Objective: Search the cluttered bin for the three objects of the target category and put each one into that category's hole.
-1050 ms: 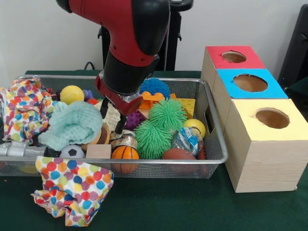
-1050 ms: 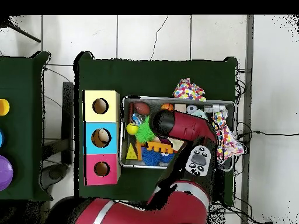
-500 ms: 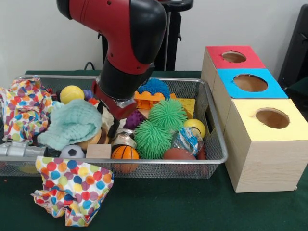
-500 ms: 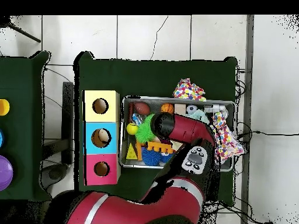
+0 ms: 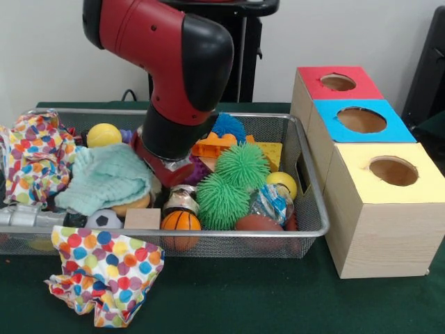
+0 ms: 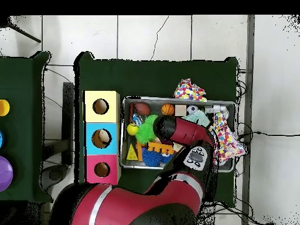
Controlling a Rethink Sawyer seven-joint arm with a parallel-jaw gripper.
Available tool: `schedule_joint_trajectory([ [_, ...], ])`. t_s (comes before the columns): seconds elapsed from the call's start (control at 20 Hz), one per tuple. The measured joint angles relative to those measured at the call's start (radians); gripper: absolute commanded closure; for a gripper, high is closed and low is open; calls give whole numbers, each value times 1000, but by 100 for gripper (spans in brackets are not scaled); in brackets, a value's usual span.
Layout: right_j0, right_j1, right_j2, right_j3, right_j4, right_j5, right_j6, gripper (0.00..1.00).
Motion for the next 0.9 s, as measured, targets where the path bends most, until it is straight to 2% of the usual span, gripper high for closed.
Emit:
schedule_joint_trajectory([
  [0.05,-8,10,3,0,5,-15,0,0],
  [0.1,-18,17,8,0,5,-29,0,100],
  [0.6,-35,8,23,13,5,-51,0,100],
  [0.9,-36,-47,67,83,17,-86,0,100],
])
